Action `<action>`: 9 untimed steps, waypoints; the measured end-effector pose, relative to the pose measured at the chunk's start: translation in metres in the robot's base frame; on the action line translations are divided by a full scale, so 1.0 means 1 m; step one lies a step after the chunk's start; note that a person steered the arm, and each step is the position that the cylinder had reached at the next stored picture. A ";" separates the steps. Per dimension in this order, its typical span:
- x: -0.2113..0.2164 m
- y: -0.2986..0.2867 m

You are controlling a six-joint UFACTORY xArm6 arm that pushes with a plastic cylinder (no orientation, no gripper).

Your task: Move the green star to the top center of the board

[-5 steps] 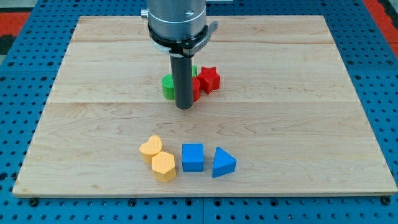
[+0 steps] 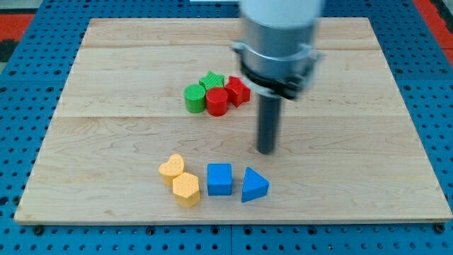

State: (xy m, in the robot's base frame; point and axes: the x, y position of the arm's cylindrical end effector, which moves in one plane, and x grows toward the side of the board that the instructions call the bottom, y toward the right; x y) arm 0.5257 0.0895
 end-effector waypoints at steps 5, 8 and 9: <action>-0.076 -0.004; -0.078 -0.066; -0.091 -0.106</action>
State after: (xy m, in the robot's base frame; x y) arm 0.4349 -0.0163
